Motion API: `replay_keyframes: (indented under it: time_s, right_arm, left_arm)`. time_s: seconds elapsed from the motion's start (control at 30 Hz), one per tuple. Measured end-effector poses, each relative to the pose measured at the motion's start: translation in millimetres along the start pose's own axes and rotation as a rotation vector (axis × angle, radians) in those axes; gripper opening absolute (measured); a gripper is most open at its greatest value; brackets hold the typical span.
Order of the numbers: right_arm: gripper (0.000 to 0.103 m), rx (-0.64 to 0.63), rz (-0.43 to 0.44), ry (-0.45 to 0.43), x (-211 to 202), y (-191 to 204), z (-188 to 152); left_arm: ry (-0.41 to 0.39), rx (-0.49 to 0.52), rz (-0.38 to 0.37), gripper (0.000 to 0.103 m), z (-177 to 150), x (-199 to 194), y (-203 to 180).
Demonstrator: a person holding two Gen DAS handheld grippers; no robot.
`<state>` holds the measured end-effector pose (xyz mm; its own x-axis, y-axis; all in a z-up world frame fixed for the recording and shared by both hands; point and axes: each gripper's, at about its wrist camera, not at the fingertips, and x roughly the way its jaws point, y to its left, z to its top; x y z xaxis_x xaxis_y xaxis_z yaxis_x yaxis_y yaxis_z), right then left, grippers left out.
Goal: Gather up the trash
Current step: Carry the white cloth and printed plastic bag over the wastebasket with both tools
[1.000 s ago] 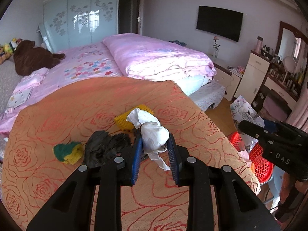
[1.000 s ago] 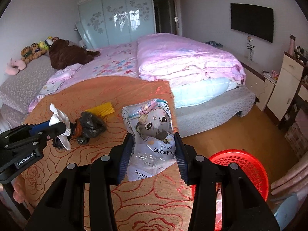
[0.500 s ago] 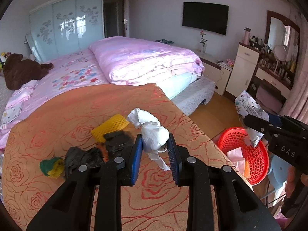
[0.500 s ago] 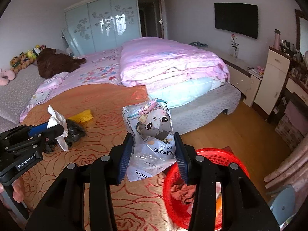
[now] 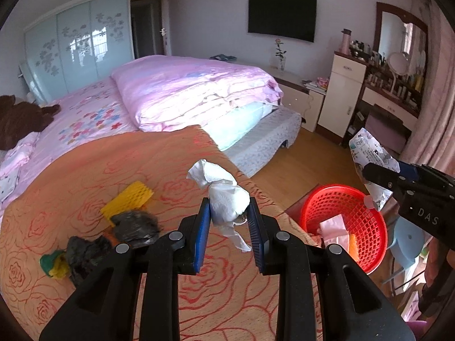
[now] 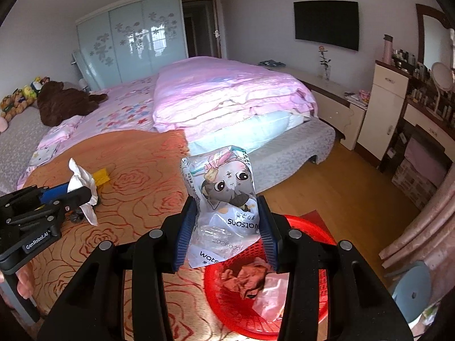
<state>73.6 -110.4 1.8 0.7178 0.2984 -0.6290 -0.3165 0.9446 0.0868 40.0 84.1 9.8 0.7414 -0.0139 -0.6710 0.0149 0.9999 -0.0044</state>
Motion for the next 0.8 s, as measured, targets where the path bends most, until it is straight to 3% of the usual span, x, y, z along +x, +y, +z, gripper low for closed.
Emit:
replay_keyframes:
  time_s: [0.8]
  right_arm:
    - [0.042,0.146,-0.128,0.035,-2,-76,-36]
  left_arm:
    - [0.087,0.098,-0.154,0.025,0,45,-86]
